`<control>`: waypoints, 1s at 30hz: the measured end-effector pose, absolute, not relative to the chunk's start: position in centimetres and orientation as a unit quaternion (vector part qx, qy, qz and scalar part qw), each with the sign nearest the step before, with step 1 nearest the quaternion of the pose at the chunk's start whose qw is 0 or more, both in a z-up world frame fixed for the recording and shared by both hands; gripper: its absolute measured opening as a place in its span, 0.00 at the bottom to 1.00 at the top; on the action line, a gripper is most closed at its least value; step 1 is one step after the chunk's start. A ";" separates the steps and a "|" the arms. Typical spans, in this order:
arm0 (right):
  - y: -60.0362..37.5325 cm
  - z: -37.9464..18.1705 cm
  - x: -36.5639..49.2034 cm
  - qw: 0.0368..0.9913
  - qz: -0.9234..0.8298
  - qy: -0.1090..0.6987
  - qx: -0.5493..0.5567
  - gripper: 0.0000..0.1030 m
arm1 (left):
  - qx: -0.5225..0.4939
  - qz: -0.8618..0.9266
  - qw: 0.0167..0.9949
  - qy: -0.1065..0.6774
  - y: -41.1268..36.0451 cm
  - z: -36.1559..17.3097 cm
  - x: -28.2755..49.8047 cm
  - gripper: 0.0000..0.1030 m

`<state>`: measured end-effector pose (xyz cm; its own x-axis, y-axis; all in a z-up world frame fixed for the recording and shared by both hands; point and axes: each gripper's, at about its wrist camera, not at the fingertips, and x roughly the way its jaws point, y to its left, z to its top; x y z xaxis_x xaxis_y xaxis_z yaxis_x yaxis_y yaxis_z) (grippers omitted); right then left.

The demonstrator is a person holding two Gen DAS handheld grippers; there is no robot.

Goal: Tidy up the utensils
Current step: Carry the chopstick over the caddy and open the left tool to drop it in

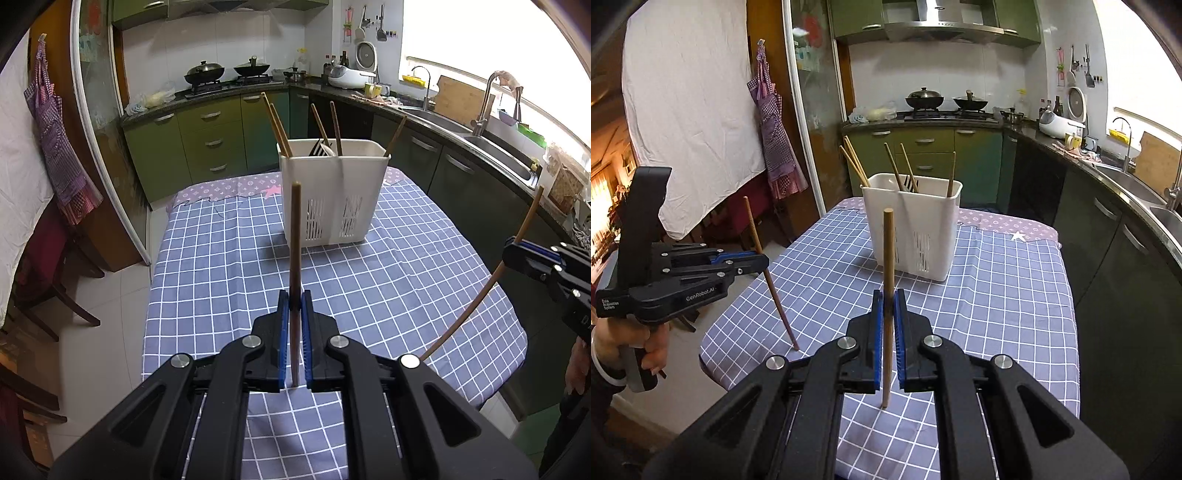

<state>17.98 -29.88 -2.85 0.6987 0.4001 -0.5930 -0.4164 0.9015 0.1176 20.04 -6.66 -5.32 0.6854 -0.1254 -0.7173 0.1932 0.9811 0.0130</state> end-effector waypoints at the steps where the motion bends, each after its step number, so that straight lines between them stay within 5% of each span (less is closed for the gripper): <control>1: -29.9 -2.9 18.1 0.921 0.222 0.319 -0.013 0.07 | 0.043 -0.088 0.917 0.386 -6.6 -5.2 20.0 0.06; 30: -30.7 -3.1 18.1 0.918 0.230 0.324 -0.002 0.07 | 0.029 -0.087 0.957 0.277 -10.0 11.3 31.6 0.06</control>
